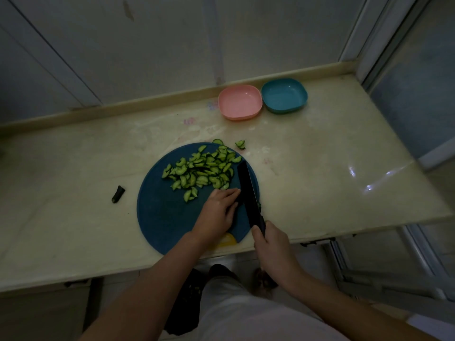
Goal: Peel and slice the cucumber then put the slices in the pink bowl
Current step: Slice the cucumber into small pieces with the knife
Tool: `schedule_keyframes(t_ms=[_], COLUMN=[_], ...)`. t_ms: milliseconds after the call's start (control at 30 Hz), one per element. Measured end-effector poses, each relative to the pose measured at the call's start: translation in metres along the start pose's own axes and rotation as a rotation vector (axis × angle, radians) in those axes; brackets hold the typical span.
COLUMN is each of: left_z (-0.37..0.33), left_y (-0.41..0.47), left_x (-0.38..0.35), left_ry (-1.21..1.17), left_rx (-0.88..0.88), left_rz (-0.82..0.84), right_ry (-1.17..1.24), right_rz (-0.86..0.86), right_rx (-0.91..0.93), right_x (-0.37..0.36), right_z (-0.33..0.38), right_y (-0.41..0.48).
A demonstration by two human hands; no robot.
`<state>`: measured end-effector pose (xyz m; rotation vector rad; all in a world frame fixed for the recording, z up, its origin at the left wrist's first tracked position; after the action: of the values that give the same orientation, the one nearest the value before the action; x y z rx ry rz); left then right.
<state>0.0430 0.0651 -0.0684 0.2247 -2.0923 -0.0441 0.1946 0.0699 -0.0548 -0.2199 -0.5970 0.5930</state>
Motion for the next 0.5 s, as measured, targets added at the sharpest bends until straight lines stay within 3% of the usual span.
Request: schedule_keyframes(t_ms=[500], left_z=[-0.0046], left_y=[0.0007], left_x=[0.0013], left_ry=[0.028], left_rx=[-0.037], left_rz=[0.016], right_ry=[-0.086], right_rz=[0.031], right_rx=[-0.016], right_x=[-0.0067], right_z=[-0.0038], right_y=[0.0019])
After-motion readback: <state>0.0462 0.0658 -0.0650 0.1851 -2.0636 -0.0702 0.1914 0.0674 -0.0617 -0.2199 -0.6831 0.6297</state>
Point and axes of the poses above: each hand's wrist, its own y-axis towards the middle knuckle, its own x-axis out of the back of the hand, z = x × y, the point moved 5 cm from there along y, towards the middle knuckle, and after that the axes turned 2 degrees about z, right-handed, at the moved point
